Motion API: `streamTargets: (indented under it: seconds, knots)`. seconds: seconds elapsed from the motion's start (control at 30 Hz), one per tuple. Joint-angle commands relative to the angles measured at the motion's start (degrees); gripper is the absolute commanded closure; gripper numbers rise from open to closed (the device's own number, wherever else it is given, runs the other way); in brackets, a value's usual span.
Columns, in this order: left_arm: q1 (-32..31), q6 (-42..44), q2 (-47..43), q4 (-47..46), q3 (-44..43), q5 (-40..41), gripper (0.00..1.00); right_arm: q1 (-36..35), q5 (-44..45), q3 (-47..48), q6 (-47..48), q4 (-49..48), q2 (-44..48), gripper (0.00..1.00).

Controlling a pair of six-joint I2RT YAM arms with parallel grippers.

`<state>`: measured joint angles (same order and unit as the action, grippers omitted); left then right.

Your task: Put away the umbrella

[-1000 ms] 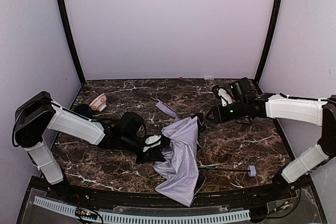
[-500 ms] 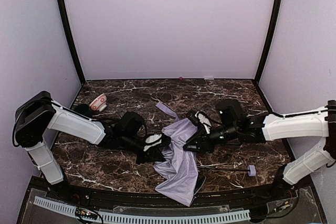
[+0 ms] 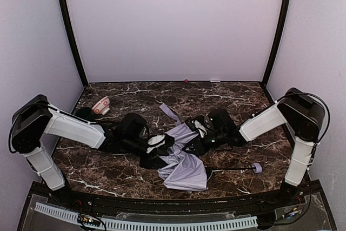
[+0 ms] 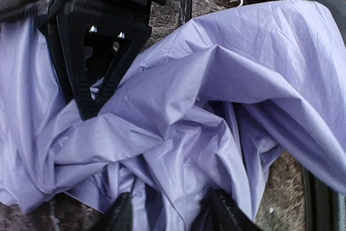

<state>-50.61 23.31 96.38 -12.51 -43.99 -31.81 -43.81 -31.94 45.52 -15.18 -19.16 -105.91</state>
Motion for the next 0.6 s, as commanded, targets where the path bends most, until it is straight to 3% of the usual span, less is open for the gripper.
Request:
streamTargets:
  seconds: [0.0, 0.13, 0.23, 0.33, 0.47, 0.57]
  knots:
    - [0.06, -1.28, -10.56, -2.63, 3.01, 7.11, 0.39, 0.25, -0.69, -0.69, -0.7, -1.09, -3.8, 0.7]
    - [-4.82, 6.47, -23.51, -0.81, 5.57, 9.97, 0.19, 0.63, -1.1, -0.71, -0.82, -1.12, -5.46, 0.7]
    - [-9.86, 10.96, -26.1, 6.16, 3.96, 8.89, 0.12, 0.95, -1.12, -0.66, -0.6, -0.99, -6.19, 0.71]
    - [-13.17, 13.24, -22.79, 13.32, 0.57, 6.71, 0.06, 1.25, -0.73, -0.25, -0.02, 0.04, -6.29, 0.71]
    - [-16.8, 16.82, -14.25, 16.21, -3.84, 5.86, 0.01, 1.27, -0.16, 1.18, 1.21, 2.32, -6.25, 0.71]
    - [-18.5, 18.58, -8.72, 13.23, -5.46, 12.52, 0.04, 1.27, 0.0, 1.79, 1.87, 3.47, -6.05, 0.7]
